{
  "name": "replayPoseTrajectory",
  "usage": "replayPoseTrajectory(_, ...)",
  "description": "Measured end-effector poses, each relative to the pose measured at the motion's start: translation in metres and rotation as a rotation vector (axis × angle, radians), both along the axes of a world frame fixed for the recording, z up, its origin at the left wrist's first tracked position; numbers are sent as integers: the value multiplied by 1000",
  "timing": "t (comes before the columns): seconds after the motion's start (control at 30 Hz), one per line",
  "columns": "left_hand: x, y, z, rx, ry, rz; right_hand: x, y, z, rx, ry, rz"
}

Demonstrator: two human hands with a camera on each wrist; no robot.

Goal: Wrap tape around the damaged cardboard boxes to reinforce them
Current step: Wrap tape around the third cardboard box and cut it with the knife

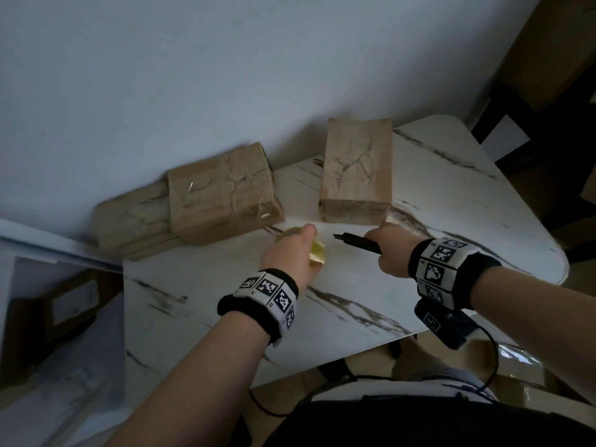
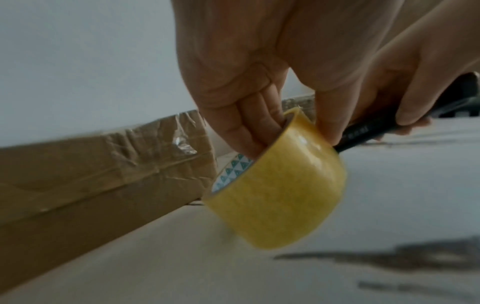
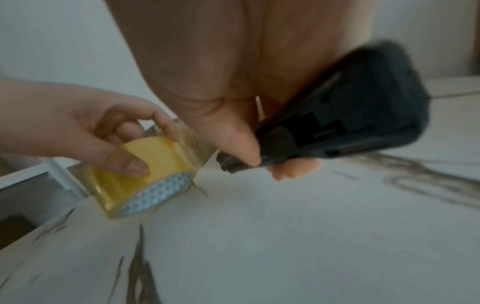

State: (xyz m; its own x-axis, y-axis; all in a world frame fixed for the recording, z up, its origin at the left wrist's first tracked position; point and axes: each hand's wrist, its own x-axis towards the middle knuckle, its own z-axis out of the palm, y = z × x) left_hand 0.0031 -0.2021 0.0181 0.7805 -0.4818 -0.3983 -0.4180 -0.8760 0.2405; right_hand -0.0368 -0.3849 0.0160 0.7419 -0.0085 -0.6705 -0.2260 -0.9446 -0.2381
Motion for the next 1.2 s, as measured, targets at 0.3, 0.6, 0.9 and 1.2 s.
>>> replayPoseTrajectory(0.3,-20,31,-27,134,-45,-132,-16,23,-28,75,-72,14)
replayPoseTrajectory(0.6,-26,38,-36,107,-35,-139,-33,31,-49,34,-263,33)
replayPoseTrajectory(0.9,-26,31,-25,42,-85,-109,-25,27,-40,-5,-307,54)
replayPoseTrajectory(1.2,-6,-4,-5,-36,-165,-103,11,-2,-4,-182,-651,-118)
